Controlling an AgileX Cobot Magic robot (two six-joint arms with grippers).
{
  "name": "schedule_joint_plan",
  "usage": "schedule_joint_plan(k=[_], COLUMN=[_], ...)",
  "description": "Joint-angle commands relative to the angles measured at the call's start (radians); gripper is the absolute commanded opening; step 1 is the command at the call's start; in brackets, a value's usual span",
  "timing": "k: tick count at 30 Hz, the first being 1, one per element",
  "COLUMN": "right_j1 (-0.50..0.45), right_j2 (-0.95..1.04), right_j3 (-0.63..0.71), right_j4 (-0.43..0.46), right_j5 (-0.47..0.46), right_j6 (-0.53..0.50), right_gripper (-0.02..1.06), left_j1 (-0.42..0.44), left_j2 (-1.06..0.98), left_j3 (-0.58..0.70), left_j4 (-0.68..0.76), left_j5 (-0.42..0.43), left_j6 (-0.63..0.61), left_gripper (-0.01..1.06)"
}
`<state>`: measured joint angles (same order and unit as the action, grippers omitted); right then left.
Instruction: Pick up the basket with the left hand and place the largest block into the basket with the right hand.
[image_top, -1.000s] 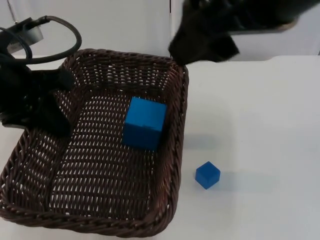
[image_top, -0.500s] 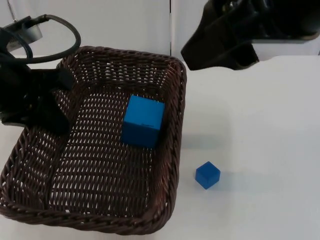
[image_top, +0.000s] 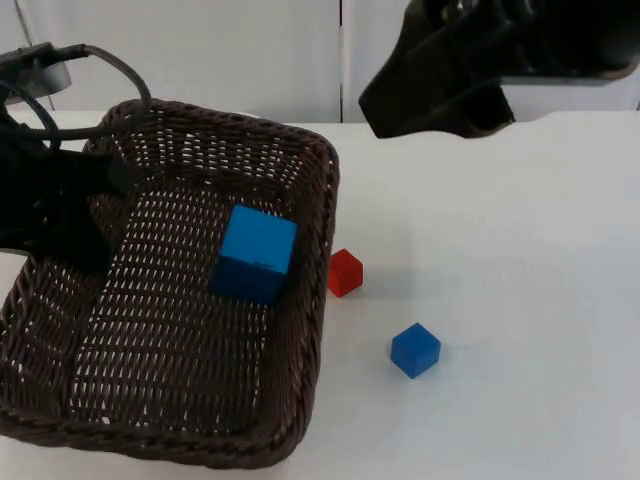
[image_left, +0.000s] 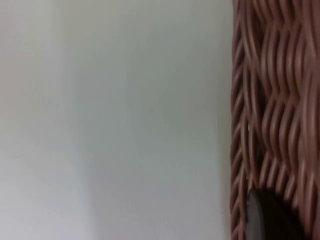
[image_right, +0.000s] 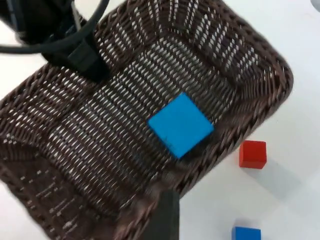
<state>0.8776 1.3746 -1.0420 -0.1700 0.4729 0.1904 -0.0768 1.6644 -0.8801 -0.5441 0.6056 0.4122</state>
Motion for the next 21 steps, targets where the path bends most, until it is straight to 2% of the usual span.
schedule_joint_plan(k=[1,5,8,9,14,17,21], right_j1=[0.002,0.002,0.002,0.002,0.002,0.002,0.002], right_j2=[-0.006,-0.006,-0.006,-0.006,-0.006,-0.006,-0.006], right_j3=[0.013,0.040,0.058,0.058,0.060,0.060,0.060], right_j4=[0.000,-0.002,-0.004,-0.004,-0.004,-0.004,-0.004], right_j5=[-0.015,-0.029,-0.037,-0.037,-0.050,-0.056,-0.067], right_j6=[0.007,0.007,0.007,0.007,0.007,0.007,0.007], right_gripper=[0.76,0.76,0.76,0.76,0.76,0.76,0.76], left_j1=[-0.004,-0.001,0.037,0.037,0.153,0.167,0.171], left_j2=[0.008,0.044,0.085,0.085,0.145,0.168,0.202], left_j3=[-0.001,-0.001,-0.003,-0.003,-0.029,-0.036,-0.036], left_j4=[-0.011,-0.004,-0.002,-0.002,0.000,0.003,0.003], left_j5=[-0.025,-0.058,-0.079,-0.079,-0.069,-0.055,-0.057], left_j6=[-0.021,-0.021,-0.021,-0.021,0.048,0.104,0.107], left_gripper=[0.00,0.00,0.00,0.00,0.00,0.00,0.00])
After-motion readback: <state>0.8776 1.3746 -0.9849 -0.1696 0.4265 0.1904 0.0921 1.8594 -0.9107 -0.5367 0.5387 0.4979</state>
